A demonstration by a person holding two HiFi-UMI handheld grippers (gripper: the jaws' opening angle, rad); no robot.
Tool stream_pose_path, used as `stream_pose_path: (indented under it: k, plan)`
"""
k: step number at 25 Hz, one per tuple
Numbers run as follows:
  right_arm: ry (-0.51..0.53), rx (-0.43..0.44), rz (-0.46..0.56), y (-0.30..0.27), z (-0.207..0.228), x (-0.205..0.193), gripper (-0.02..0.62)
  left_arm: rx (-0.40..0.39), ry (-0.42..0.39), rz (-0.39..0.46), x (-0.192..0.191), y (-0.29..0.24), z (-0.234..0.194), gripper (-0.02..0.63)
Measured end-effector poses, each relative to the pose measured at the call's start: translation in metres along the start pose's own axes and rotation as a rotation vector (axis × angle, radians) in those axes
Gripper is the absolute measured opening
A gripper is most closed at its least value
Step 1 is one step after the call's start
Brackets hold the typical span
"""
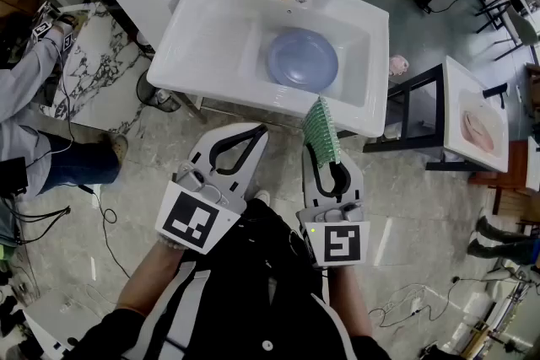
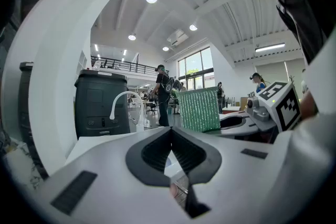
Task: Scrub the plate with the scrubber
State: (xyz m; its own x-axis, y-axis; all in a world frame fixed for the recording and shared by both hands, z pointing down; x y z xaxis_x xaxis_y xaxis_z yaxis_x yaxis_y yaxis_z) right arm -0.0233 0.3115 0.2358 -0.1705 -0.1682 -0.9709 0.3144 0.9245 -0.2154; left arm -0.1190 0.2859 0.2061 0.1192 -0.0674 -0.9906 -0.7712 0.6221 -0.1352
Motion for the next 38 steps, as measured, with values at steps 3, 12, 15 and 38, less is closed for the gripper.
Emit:
stream_pose_path:
  k: [3,12,15,38]
  plan:
    - [0.0,0.002,0.002,-0.001,0.0,0.002,0.092,0.001,-0.002,-0.003,0.001,0.0,-0.001,0.0]
    - [0.013,0.016,0.002,0.003,0.003,0.0,0.092,0.02,0.005,-0.009,0.0,-0.001,0.002,0.0]
    - [0.003,0.022,-0.001,0.005,0.006,-0.003,0.092,0.035,0.0,-0.011,0.0,-0.002,0.005,0.0]
    - [0.009,0.086,0.046,0.033,0.045,-0.01,0.092,0.146,-0.02,0.001,0.009,-0.012,0.048,0.0]
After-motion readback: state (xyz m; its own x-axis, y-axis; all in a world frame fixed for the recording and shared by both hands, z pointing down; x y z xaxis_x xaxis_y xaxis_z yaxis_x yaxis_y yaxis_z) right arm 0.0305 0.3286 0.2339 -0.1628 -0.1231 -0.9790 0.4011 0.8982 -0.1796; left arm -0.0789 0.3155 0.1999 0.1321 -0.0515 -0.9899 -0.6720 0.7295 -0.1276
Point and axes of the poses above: the fingertips, and each gripper's own axes: y backward along the fingers, z to its right, x out of its top, the point moved 2 cm from there along y, backward along the fingers, and after that the axes turned 1 degree about x, right-handed, at the moved point
